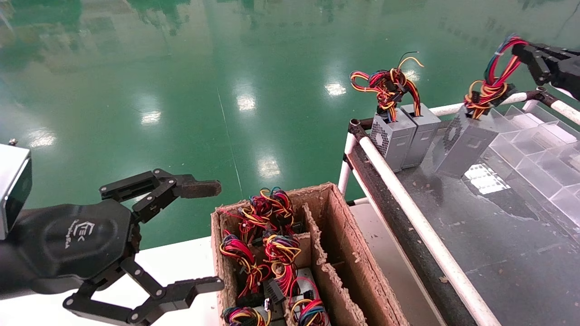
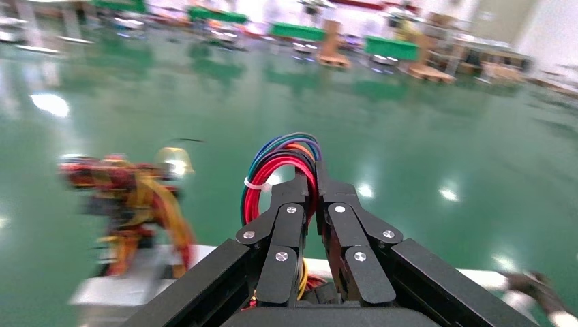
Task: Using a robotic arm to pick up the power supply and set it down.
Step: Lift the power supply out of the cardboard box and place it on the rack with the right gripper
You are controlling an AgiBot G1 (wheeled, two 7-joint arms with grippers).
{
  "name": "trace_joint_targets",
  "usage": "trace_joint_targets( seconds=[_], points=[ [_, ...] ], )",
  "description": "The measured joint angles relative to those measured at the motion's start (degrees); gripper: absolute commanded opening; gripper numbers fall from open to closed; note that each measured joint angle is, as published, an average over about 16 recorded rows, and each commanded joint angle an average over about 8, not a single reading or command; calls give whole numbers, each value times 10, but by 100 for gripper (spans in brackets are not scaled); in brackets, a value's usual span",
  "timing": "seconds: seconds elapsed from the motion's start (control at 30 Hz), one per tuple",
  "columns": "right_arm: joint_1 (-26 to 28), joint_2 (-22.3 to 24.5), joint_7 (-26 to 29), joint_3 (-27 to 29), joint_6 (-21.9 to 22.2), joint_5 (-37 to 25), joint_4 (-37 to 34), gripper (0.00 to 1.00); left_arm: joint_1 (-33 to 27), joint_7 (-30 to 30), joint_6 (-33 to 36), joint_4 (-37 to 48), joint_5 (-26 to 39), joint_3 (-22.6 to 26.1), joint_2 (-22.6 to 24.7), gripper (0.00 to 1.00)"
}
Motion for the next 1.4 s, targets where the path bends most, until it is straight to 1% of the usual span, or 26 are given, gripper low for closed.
trace_joint_targets(
  seconds=[0.23,0.4,1.17,1.2,1.4],
  points=[
    [26,-28,-23,-5,74,-11,-32,0,0,0,0,0,0,0,0,100],
    [37,-47,-34,-8,107,-16,-43,0,0,0,0,0,0,0,0,100],
    [54,-139,-85,-26,161,-43,-51,0,0,0,0,0,0,0,0,100],
    [54,-142,-87,-27,163,-43,-51,4,0,0,0,0,0,0,0,100],
    [51,-150,-98,-27,166,-44,-54,79,0,0,0,0,0,0,0,100]
  ],
)
